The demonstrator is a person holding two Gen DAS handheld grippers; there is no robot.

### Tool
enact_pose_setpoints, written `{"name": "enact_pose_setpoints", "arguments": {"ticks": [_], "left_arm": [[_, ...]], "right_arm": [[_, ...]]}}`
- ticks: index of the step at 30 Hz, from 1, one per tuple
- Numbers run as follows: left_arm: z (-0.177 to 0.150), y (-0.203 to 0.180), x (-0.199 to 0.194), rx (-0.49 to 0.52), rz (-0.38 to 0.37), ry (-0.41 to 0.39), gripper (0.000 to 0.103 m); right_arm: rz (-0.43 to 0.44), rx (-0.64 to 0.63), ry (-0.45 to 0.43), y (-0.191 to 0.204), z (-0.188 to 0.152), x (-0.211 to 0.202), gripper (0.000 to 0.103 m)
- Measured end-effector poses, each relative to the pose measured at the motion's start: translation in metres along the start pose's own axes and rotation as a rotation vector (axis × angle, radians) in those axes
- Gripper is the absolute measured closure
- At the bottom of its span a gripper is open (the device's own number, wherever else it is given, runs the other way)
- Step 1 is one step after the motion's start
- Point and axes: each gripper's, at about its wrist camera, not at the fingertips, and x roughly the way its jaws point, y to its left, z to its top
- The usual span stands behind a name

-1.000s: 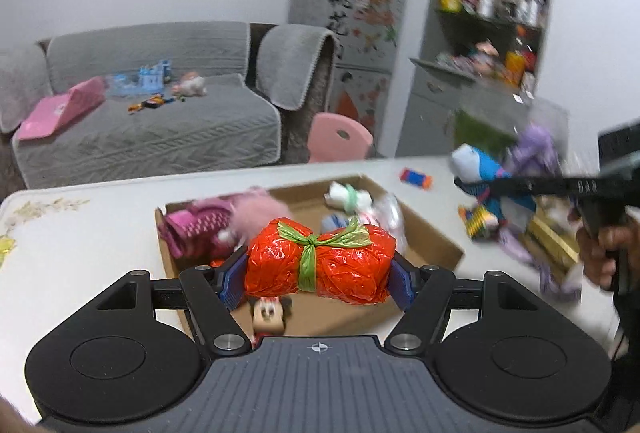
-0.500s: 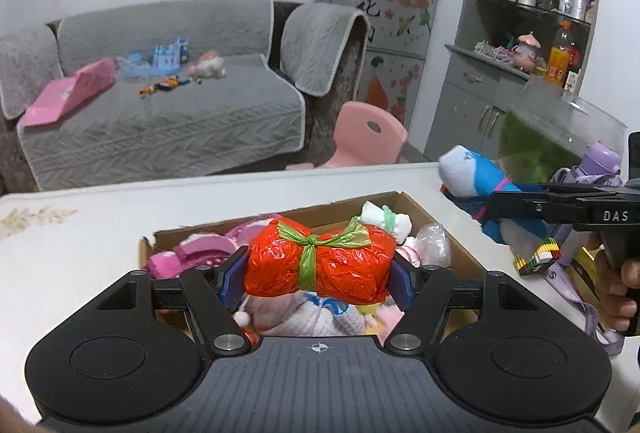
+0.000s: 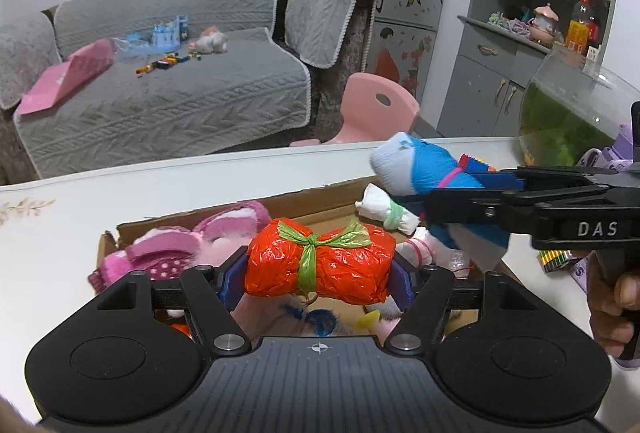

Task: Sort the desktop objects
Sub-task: 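Carry the red-orange bundle and blue sock bundle over the box, then lower both bundles into the box and open both grippers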

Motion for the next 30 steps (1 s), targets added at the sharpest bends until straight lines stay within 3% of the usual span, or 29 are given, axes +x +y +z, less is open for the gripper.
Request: {"name": "enact_pose_setpoints", "arguments": {"ticks": [12, 24, 30], "left_arm": [[0.001, -0.016, 0.031, 0.001, 0.024, 0.042, 0.029], [-0.013, -0.031, 0.047, 0.078, 0.054, 0.103, 0.027], [-0.013, -0.034, 0.036, 0.091, 0.043, 0.075, 0.015]], "right_arm": [[-0.066, -0.042, 0.022, 0.003, -0.002, 0.016, 0.056], [-0.082, -0.064, 0.026, 0.006, -0.002, 0.012, 0.056], [-0.079, -0.078, 0.025, 0.010, -0.002, 0.009, 0.056]]}}
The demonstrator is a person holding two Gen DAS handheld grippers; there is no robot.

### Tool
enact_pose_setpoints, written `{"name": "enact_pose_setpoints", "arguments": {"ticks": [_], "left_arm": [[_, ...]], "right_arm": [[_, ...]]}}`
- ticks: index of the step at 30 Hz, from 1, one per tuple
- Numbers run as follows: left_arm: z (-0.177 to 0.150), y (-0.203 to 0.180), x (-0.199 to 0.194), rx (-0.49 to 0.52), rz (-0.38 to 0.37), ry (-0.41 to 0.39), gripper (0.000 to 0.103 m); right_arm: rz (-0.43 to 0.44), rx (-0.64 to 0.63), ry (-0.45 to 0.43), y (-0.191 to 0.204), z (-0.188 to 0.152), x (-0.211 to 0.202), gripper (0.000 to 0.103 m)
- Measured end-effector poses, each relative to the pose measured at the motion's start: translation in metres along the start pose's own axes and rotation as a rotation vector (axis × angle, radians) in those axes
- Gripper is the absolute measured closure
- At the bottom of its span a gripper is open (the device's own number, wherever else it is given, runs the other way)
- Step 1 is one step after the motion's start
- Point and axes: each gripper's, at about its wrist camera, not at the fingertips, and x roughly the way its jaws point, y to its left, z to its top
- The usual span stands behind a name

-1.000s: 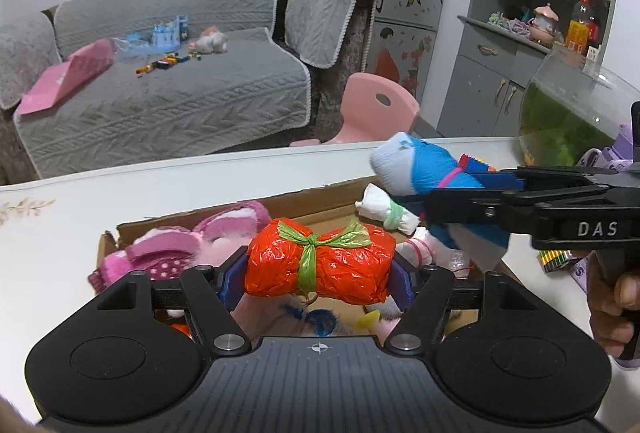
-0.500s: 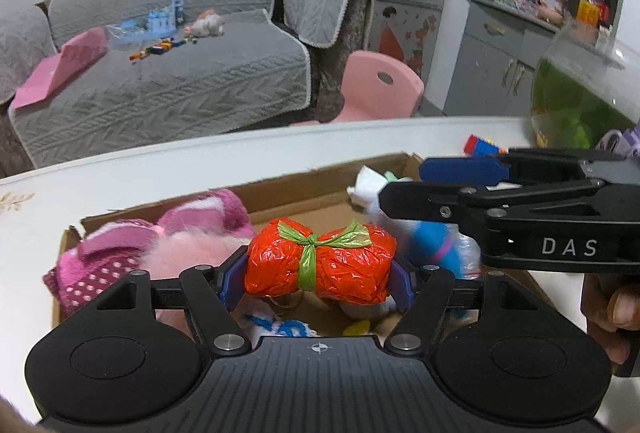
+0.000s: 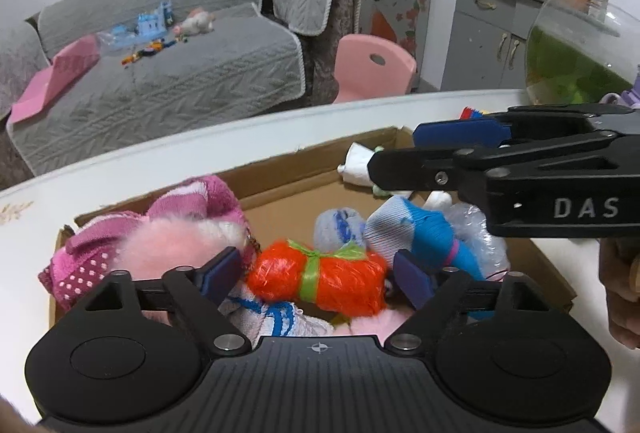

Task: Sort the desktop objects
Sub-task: 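Lower both bundles into the box and open both grippers, then withdraw both open grippers from the box toward the remaining bundles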

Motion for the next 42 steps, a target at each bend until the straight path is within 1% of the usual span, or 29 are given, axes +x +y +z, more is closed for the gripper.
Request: {"name": "enact_pose_setpoints", "arguments": {"ticks": [4, 9, 11, 17, 18, 19, 20, 24, 26, 27, 29, 31, 35, 37, 39, 40, 42], "left_arm": [[0.000, -0.003, -0.008, 0.012, 0.006, -0.020, 0.006], [0.002, -0.002, -0.014, 0.007, -0.001, -0.034, 0.003], [0.001, -0.001, -0.017, 0.008, -0.003, -0.040, 0.001], [-0.003, 0.001, -0.042, 0.033, -0.001, -0.074, 0.001], [-0.005, 0.002, -0.048, 0.032, -0.008, -0.080, 0.001], [-0.008, 0.003, -0.054, 0.031, -0.016, -0.084, 0.001], [-0.011, 0.003, -0.059, 0.031, -0.020, -0.086, 0.001], [-0.030, -0.001, -0.079, 0.050, -0.013, -0.085, 0.000], [-0.043, -0.005, -0.089, 0.063, -0.003, -0.077, 0.000], [-0.049, -0.007, -0.093, 0.076, -0.001, -0.074, 0.000], [-0.059, -0.013, -0.101, 0.113, 0.001, -0.075, 0.000], [-0.066, -0.018, -0.110, 0.141, -0.009, -0.079, 0.000], [-0.087, -0.026, -0.126, 0.150, -0.059, -0.085, 0.000], [-0.101, -0.033, -0.132, 0.159, -0.085, -0.081, 0.000], [-0.114, -0.042, -0.134, 0.191, -0.077, -0.074, 0.000], [-0.119, -0.046, -0.134, 0.206, -0.068, -0.070, 0.000], [-0.126, -0.056, -0.130, 0.229, -0.063, -0.049, 0.000]], "right_arm": [[-0.003, -0.003, -0.005, 0.000, 0.000, -0.002, 0.056], [-0.011, -0.001, -0.008, -0.002, -0.001, -0.004, 0.054], [-0.015, -0.001, -0.012, -0.002, -0.002, -0.006, 0.050], [-0.033, -0.020, -0.020, -0.002, -0.005, -0.020, 0.043], [-0.034, -0.018, -0.027, -0.002, -0.006, -0.025, 0.041], [-0.034, -0.017, -0.032, -0.002, -0.007, -0.029, 0.035], [-0.035, -0.019, -0.038, -0.002, -0.010, -0.034, 0.031], [-0.035, -0.034, -0.041, 0.002, -0.021, -0.055, 0.028], [-0.034, -0.042, -0.041, 0.005, -0.027, -0.066, 0.021], [-0.031, -0.047, -0.044, 0.007, -0.028, -0.071, 0.020], [-0.007, -0.036, -0.054, 0.010, -0.030, -0.080, 0.020], [0.031, -0.014, -0.066, 0.013, -0.041, -0.095, 0.017], [0.088, -0.072, -0.065, 0.029, -0.067, -0.122, 0.009], [0.130, -0.088, -0.064, 0.041, -0.083, -0.137, 0.008], [0.175, -0.086, -0.066, 0.049, -0.100, -0.149, 0.007], [0.192, -0.079, -0.067, 0.054, -0.109, -0.154, 0.004], [0.211, -0.092, -0.052, 0.068, -0.128, -0.158, 0.004]]}}
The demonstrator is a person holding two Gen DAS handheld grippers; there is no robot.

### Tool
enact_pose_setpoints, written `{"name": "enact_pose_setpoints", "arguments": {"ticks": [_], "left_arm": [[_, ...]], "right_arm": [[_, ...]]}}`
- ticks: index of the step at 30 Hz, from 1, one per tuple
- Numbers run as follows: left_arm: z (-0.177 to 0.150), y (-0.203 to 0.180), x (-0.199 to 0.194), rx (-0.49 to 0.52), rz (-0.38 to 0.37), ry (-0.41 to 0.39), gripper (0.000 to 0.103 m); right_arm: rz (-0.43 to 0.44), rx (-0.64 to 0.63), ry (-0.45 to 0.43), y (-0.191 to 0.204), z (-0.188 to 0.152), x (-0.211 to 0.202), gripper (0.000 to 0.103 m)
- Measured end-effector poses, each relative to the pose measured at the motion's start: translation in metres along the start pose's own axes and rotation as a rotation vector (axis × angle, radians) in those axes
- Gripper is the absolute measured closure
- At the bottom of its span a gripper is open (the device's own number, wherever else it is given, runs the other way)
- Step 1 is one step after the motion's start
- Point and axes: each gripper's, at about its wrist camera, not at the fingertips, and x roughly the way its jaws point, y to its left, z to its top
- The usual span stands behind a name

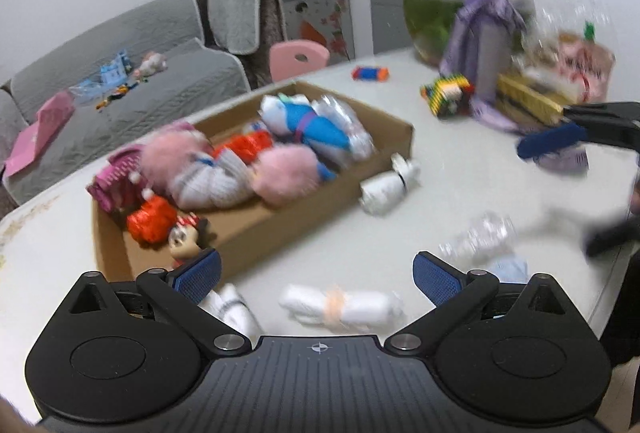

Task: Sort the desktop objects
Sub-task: 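Withdraw both open grippers from the box toward the remaining bundles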

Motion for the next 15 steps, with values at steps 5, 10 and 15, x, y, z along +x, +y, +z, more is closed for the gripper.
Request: {"name": "enact_pose_setpoints", "arguments": {"ticks": [5, 10, 15], "left_arm": [[-0.006, -0.020, 0.011, 0.046, 0.011, 0.022, 0.000], [-0.010, -0.029, 0.033, 0.061, 0.010, 0.075, 0.000], [-0.015, -0.025, 0.044, 0.040, 0.003, 0.111, 0.000]], "right_arm": [[0.038, -0.078, 0.020, 0.033, -0.019, 0.008, 0.004], [-0.013, -0.117, 0.084, 0.032, -0.021, 0.033, 0.004], [-0.045, -0.110, 0.110, 0.024, -0.019, 0.050, 0.004]]}}
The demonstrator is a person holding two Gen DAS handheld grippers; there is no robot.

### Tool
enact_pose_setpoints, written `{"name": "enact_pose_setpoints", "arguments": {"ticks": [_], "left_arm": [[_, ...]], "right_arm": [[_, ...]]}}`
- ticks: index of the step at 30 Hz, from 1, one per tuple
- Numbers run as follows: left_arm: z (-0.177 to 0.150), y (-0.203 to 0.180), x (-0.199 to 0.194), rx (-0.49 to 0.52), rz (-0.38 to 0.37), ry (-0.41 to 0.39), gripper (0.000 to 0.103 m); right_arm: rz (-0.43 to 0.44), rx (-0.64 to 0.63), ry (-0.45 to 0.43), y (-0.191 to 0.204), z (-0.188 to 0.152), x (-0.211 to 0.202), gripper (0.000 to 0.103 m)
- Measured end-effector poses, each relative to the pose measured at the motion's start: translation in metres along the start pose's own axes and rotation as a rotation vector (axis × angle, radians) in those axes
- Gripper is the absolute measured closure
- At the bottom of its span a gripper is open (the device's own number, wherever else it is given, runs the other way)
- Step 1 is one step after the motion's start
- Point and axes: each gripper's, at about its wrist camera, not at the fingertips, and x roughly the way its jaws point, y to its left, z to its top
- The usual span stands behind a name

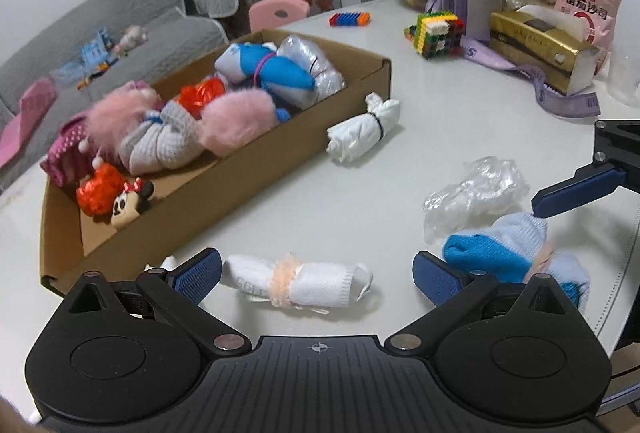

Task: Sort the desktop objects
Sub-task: 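Withdraw both open grippers from the box toward the remaining bundles, then close left gripper on white sock bundle with orange band while right grasps light-blue sock bundle, then carry both sock bundles over the cardboard box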

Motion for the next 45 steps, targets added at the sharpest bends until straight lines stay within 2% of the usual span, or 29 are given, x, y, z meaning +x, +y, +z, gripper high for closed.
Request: {"name": "enact_pose_setpoints", "arguments": {"ticks": [6, 9, 12, 13, 15, 16, 17, 18, 19, 20, 24, 30, 35, 40, 45], "left_arm": [[-0.004, 0.005, 0.005, -0.019, 0.004, 0.003, 0.000], [-0.004, 0.011, 0.008, -0.051, -0.019, 0.006, 0.000], [-0.004, 0.015, 0.010, -0.075, -0.031, 0.006, 0.001], [-0.005, 0.016, 0.010, -0.081, -0.036, 0.006, 0.002], [-0.005, 0.015, 0.009, -0.080, -0.039, -0.002, 0.005], [-0.006, 0.015, 0.007, -0.078, -0.041, -0.010, 0.010], [-0.006, 0.015, 0.006, -0.081, -0.058, -0.015, 0.023], [-0.006, 0.017, 0.004, -0.093, -0.088, -0.019, 0.032], [-0.006, 0.020, 0.002, -0.106, -0.119, -0.019, 0.053], [-0.006, 0.021, 0.002, -0.112, -0.128, -0.019, 0.064], [-0.006, 0.023, 0.001, -0.127, -0.110, -0.015, 0.073], [-0.005, 0.024, -0.002, -0.127, -0.097, -0.029, 0.074], [0.001, 0.030, -0.020, -0.146, -0.093, -0.093, 0.074], [0.013, 0.034, -0.046, -0.147, -0.030, -0.170, 0.074], [0.027, 0.046, -0.050, -0.183, 0.060, -0.166, 0.074]], "right_arm": [[-0.035, 0.002, 0.041, -0.003, 0.002, 0.018, 0.005], [-0.053, -0.013, 0.062, 0.001, -0.003, 0.022, 0.008], [-0.063, 0.007, 0.092, 0.000, -0.014, 0.019, 0.019], [-0.065, 0.021, 0.106, -0.002, -0.017, 0.019, 0.029], [-0.070, 0.031, 0.097, -0.001, -0.022, 0.012, 0.036], [-0.064, 0.046, 0.093, -0.002, -0.025, 0.007, 0.045], [-0.064, 0.062, 0.090, -0.005, -0.024, 0.007, 0.056], [-0.064, 0.075, 0.089, -0.007, -0.024, 0.006, 0.060], [-0.062, 0.086, 0.087, -0.009, -0.024, 0.005, 0.060], [-0.064, 0.085, 0.087, -0.008, -0.024, 0.004, 0.061], [-0.060, 0.081, 0.087, -0.008, -0.025, 0.005, 0.061], [-0.056, 0.081, 0.074, -0.007, -0.024, 0.001, 0.061], [-0.050, 0.092, 0.050, -0.010, -0.021, -0.005, 0.061], [-0.046, 0.120, -0.017, -0.018, -0.013, -0.021, 0.061], [-0.053, 0.160, -0.100, -0.038, 0.006, -0.041, 0.061]]}}
